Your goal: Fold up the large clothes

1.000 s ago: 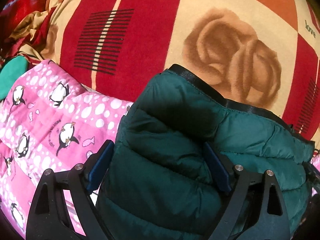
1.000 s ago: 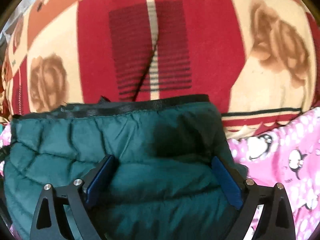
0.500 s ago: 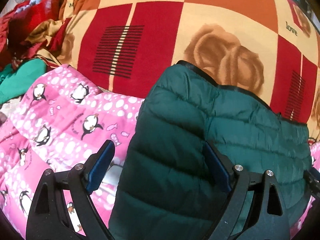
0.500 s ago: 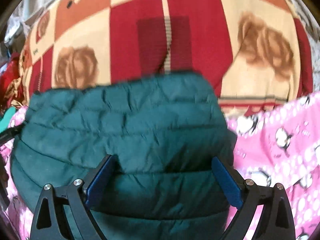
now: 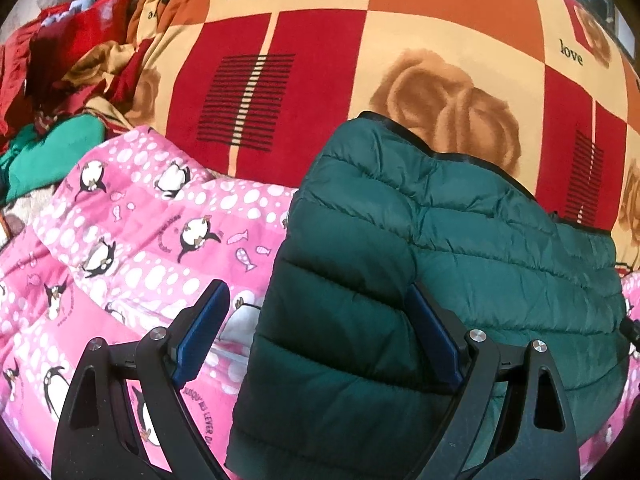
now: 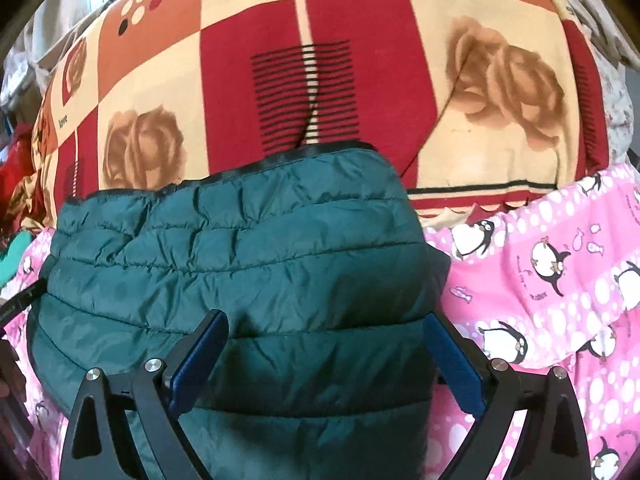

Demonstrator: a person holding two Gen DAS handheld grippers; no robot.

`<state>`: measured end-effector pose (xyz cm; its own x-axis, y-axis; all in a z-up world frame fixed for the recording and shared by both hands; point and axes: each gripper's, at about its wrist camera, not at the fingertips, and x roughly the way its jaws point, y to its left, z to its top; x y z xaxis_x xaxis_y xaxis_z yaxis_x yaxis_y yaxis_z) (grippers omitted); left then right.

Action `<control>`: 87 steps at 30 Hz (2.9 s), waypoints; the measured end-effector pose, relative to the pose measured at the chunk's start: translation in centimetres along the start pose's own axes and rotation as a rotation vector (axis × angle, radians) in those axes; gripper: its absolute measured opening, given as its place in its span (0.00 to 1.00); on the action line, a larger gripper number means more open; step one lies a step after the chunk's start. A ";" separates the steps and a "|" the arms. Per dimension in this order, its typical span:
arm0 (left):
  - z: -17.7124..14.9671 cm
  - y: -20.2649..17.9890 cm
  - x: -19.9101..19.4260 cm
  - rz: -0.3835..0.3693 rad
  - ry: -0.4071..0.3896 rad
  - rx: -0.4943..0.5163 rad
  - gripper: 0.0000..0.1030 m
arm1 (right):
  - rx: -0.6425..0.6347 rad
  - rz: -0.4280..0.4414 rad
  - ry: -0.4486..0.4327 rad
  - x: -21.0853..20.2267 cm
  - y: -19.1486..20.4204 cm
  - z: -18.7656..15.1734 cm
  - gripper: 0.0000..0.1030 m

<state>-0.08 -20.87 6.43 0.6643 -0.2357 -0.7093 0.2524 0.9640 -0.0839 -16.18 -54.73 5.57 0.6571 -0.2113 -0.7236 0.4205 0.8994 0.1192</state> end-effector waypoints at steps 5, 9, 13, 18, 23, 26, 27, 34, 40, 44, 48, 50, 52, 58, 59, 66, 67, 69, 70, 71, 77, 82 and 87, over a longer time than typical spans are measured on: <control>0.0 0.0 0.1 0.002 0.002 0.005 0.87 | 0.026 -0.003 0.020 0.6 -1.1 0.0 0.94; 0.1 0.1 0.4 -0.002 0.009 0.007 0.87 | 0.064 0.009 0.039 1.4 -2.2 -0.2 0.94; 0.1 0.3 1.0 -0.021 0.023 0.004 0.87 | 0.097 0.032 0.059 2.2 -3.2 -0.4 0.99; 0.2 0.7 1.6 -0.044 0.031 -0.009 0.87 | 0.131 0.067 0.078 3.1 -4.1 -0.5 0.99; 0.2 0.9 2.0 -0.065 0.041 -0.021 0.91 | 0.147 0.095 0.091 3.9 -4.7 -0.4 1.00; 0.2 1.2 2.4 -0.084 0.047 -0.030 0.93 | 0.151 0.122 0.102 4.3 -5.0 -0.2 1.00; 0.3 1.4 2.6 -0.099 0.054 -0.039 0.93 | 0.152 0.136 0.108 4.6 -5.2 -0.2 1.00; 0.5 2.8 4.6 -0.228 0.135 -0.121 0.96 | 0.195 0.262 0.174 6.8 -6.6 0.1 1.00; 0.6 3.3 6.3 -0.307 0.203 -0.175 1.00 | 0.208 0.340 0.204 8.2 -7.6 0.0 1.00; 0.6 2.8 7.2 -0.337 0.217 -0.169 1.00 | 0.219 0.373 0.223 8.9 -7.7 -0.1 1.00; 0.7 2.1 7.5 -0.358 0.249 -0.153 0.95 | 0.203 0.406 0.220 8.4 -7.6 -0.5 0.92; 0.7 1.3 6.7 -0.396 0.230 -0.122 0.69 | 0.183 0.427 0.196 7.5 -7.1 -0.5 0.69; 0.7 0.0 5.4 -0.351 0.189 -0.060 0.58 | 0.157 0.424 0.171 6.3 -6.3 -0.4 0.57; 1.5 -1.2 2.1 -0.341 0.125 0.006 0.33 | 0.133 0.431 0.105 2.3 -5.5 -0.1 0.37; 1.6 -0.9 1.5 -0.348 0.123 0.005 0.31 | 0.132 0.433 0.098 1.6 -5.4 -0.1 0.36; 1.1 1.6 -4.4 -0.415 0.096 0.015 0.27 | 0.111 0.468 0.067 -3.8 -3.9 -0.9 0.35; 0.8 2.1 -5.6 -0.425 0.094 0.015 0.27 | 0.104 0.472 0.070 -4.7 -3.7 -1.3 0.35; 0.0 2.8 -7.2 -0.435 0.093 0.016 0.27 | 0.105 0.489 0.074 -6.2 -3.4 -2.2 0.35; -0.6 3.2 -8.0 -0.435 0.096 0.020 0.27 | 0.107 0.499 0.078 -7.0 -3.3 -2.8 0.35; -1.1 3.7 -8.8 -0.434 0.103 0.023 0.27 | 0.103 0.503 0.083 -7.5 -3.2 -3.3 0.35; -4.3 5.6 -10.6 -0.411 0.161 0.016 0.28 | 0.127 0.515 0.151 -9.3 -3.6 -7.7 0.37; -7.2 6.0 -8.2 -0.296 0.209 0.001 0.57 | 0.212 0.363 0.216 -6.6 -4.8 -10.4 0.68; -7.9 6.1 -8.2 -0.210 0.149 -0.037 0.81 | 0.251 0.296 0.201 -5.8 -4.9 -11.2 0.76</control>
<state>-9.50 -12.08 6.21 0.4881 -0.4129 -0.7690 0.3458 0.9004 -0.2640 -29.06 -53.66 1.53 0.6480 0.1427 -0.7481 0.3873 0.7840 0.4851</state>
